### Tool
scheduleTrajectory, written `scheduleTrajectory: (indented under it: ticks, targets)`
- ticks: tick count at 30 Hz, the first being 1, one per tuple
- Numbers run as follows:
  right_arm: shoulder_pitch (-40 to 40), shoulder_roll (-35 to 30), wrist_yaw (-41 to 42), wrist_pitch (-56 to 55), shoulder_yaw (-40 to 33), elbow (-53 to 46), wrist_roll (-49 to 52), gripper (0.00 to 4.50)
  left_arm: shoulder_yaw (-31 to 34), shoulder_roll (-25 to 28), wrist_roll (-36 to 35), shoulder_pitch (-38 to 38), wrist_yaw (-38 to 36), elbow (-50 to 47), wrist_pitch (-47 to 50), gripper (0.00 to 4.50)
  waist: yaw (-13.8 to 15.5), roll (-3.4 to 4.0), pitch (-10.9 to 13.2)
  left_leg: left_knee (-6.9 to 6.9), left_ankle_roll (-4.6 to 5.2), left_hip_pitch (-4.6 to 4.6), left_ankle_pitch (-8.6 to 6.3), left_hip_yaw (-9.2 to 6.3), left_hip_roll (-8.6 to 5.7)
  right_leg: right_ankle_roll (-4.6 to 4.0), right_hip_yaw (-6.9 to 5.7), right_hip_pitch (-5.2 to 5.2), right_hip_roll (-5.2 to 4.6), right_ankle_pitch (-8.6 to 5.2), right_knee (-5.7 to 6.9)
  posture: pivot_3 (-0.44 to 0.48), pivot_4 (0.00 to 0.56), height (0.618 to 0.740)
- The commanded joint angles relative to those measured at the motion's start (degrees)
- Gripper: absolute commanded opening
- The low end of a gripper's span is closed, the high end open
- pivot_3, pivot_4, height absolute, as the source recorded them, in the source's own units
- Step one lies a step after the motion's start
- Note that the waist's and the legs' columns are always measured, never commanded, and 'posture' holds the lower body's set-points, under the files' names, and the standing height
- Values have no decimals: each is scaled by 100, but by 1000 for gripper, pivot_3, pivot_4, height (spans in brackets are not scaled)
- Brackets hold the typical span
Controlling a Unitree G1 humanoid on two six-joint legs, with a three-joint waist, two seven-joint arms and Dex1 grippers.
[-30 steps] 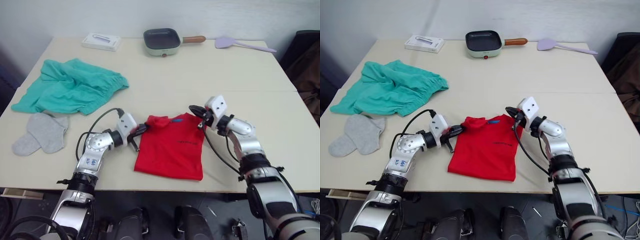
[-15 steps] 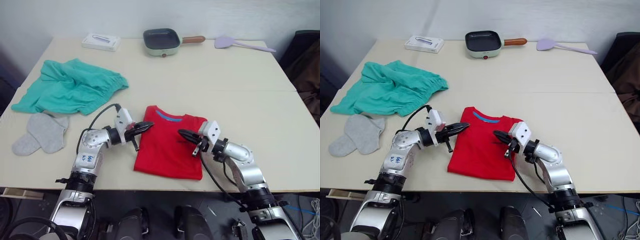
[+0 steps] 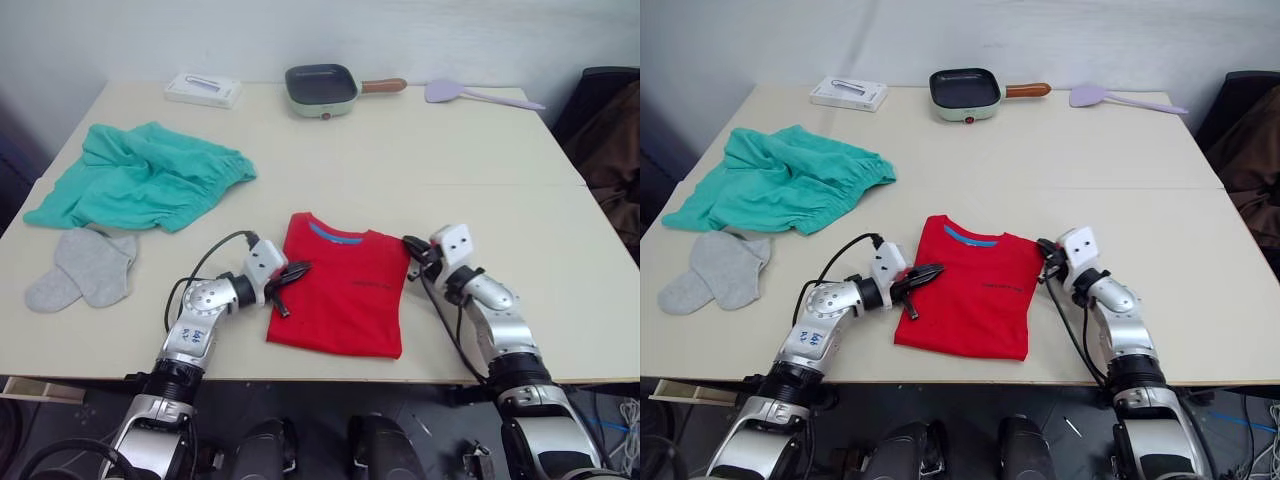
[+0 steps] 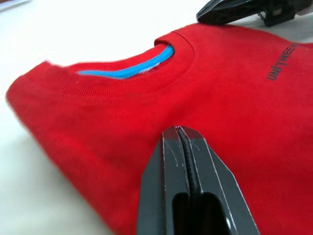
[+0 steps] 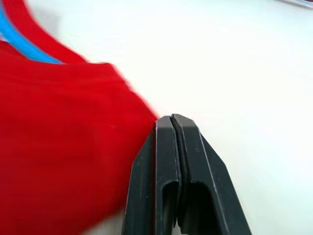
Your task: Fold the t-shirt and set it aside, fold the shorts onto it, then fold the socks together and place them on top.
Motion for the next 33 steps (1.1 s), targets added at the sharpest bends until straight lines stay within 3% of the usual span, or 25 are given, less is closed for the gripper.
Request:
scheduleTrajectory:
  ticks: [1, 4, 7, 13, 17, 20, 21, 24, 29, 33]
  targets:
    - [208, 26, 674, 170, -45, -1009, 658, 0, 182, 124, -567, -5, -542, -608, -80, 28, 3, 1, 1, -4, -1, -5, 1, 0, 0, -1, 0, -6, 0, 0, -1, 0, 150, 740]
    - [853, 5, 1174, 628, 381, -2522, 1002, 0, -188, 424, -417, 171, -946, -1131, 154, 28, 17, 3, 0, -16, -3, -14, 1, -2, 0, -2, -3, -10, 2, -1, 0, 0, 150, 740]
    - [1434, 13, 1261, 874, 750, -3395, 992, 0, -402, 431, -348, 417, -953, -1442, 102, 28, 14, 6, -2, -23, -3, -11, -2, -3, -1, -3, -4, -5, 5, -2, -3, 0, 150, 740]
    - [2312, 144, 923, 653, 1447, -3498, 215, 0, -578, 280, 127, 871, -368, -1327, -51, 28, 30, 5, -1, -16, -21, -12, -29, -3, -4, -1, -2, -2, 0, -1, -36, 0, 150, 740]
    - [2428, 108, 485, 998, 932, -3273, 363, 0, -565, 354, 238, 1072, -243, -1264, -43, 28, 32, 1, -15, -18, -31, 1, -28, -8, 0, 0, -2, 6, -1, 0, -34, 0, 150, 740]
    - [2456, -271, 593, 1010, 391, -3148, 569, 0, -544, 431, 134, 1185, -394, -1289, -162, 28, 47, 4, -20, -20, -31, 2, -29, -9, -1, -1, -1, 6, -5, 0, -35, 0, 150, 740]
    - [2471, -358, 773, 1367, 63, -3285, 1140, 0, -539, 449, 120, 1199, -423, -1276, -211, 28, 52, 5, -21, -22, -30, 1, -29, -9, -3, -1, -1, 6, -7, 0, -36, 0, 150, 740]
    - [2350, -717, 1035, 2978, -687, -3772, 2785, 618, -563, 518, 198, 1159, -450, -1155, -302, 0, 52, 13, -23, -25, -30, 0, -32, -12, -1, -2, -2, 6, -6, -1, -40, 0, 150, 740]
    - [1996, -2134, 1336, 6192, -543, -3899, 4023, 2349, -542, 449, 131, 1054, -439, -1035, -369, 0, 40, 34, -34, -22, 14, 0, -44, -18, 4, -4, -6, 6, -7, -1, -41, 0, 150, 740]
    - [1252, -2227, 1060, 7798, -421, -3414, 4514, 3762, -565, 405, 133, 1021, -453, -988, -403, 0, 49, 36, -35, -22, 14, -2, -44, -24, 4, -6, -12, 6, -9, -2, -42, 0, 150, 740]
